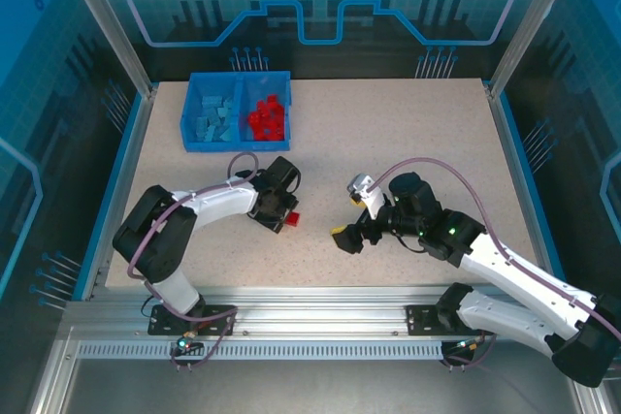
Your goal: Sort the legos into containers by color
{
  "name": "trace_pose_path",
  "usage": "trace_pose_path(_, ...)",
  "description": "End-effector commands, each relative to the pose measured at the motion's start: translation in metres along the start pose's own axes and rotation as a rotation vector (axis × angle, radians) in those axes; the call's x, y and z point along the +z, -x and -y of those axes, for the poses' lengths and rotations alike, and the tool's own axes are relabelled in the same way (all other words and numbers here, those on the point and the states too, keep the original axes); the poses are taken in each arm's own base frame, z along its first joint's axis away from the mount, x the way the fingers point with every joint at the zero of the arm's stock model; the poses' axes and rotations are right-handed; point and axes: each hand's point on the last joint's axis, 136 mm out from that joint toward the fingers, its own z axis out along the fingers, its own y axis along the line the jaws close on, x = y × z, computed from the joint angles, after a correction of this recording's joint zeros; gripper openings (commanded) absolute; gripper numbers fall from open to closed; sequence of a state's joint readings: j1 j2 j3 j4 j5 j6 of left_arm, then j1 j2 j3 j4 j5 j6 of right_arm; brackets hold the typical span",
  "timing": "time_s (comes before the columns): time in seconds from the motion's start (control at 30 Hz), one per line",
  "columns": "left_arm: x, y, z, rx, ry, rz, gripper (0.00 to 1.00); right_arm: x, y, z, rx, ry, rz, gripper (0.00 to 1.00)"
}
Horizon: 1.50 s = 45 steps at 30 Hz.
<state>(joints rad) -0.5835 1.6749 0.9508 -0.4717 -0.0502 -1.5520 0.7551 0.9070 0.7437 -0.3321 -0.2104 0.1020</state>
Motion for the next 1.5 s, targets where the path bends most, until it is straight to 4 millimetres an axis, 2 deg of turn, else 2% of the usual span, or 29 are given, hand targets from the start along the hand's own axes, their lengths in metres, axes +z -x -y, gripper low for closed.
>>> trace_pose_path(0.0,0.006,0.0,-0.017,-0.024,0.051,-0.013,0.46,-0.002,0.0,-0.007,-0.034,0.014,-0.002,1.0)
trace_pose_path(0.13,-0.001,0.005,-0.014,0.018,0.027,0.011,0.37,0.001,0.002,-0.008,-0.037,0.015,-0.007,1.0)
trace_pose_path(0.23,-0.014,0.011,0.0,0.099,-0.037,0.021,0.34,0.001,0.006,-0.009,-0.038,0.016,-0.002,1.0)
trace_pose_path(0.3,-0.034,0.022,0.016,0.188,-0.092,0.063,0.33,0.0,0.01,-0.011,-0.042,0.015,0.003,1.0)
trace_pose_path(0.37,-0.063,0.038,0.034,0.288,-0.132,0.158,0.33,-0.001,0.013,-0.011,-0.047,0.012,0.009,1.0)
trace_pose_path(0.5,-0.128,0.079,0.085,0.472,-0.195,0.359,0.34,-0.001,0.016,-0.008,-0.051,-0.006,0.019,1.0)
trace_pose_path(0.6,-0.16,0.119,0.121,0.559,-0.176,0.495,0.34,-0.001,0.017,-0.008,-0.046,-0.011,0.022,1.0)
trace_pose_path(0.67,-0.17,0.143,0.142,0.584,-0.168,0.557,0.35,-0.001,0.018,-0.008,-0.044,-0.012,0.024,1.0)
trace_pose_path(0.77,-0.17,0.174,0.177,0.601,-0.176,0.593,0.37,-0.003,0.019,-0.008,-0.041,-0.02,0.029,1.0)
trace_pose_path(0.87,-0.156,0.204,0.207,0.616,-0.168,0.614,0.37,-0.006,0.02,-0.01,-0.04,-0.022,0.033,1.0)
trace_pose_path(1.03,-0.13,0.234,0.258,0.679,-0.184,0.654,0.36,-0.012,0.019,-0.011,-0.039,-0.034,0.034,1.0)
trace_pose_path(1.07,-0.119,0.241,0.263,0.684,-0.166,0.667,0.36,-0.013,0.018,-0.011,-0.036,-0.038,0.035,1.0)
trace_pose_path(1.13,-0.109,0.254,0.272,0.667,-0.162,0.689,0.36,-0.015,0.017,-0.012,-0.033,-0.039,0.039,1.0)
trace_pose_path(1.27,-0.097,0.277,0.283,0.604,-0.174,0.727,0.38,-0.02,0.018,-0.015,-0.028,-0.041,0.05,1.0)
trace_pose_path(1.4,-0.093,0.292,0.285,0.599,-0.16,0.775,0.43,-0.025,0.019,-0.017,-0.031,-0.044,0.06,1.0)
trace_pose_path(1.47,-0.101,0.293,0.285,0.598,-0.163,0.778,0.52,-0.027,0.019,-0.016,-0.034,-0.05,0.06,1.0)
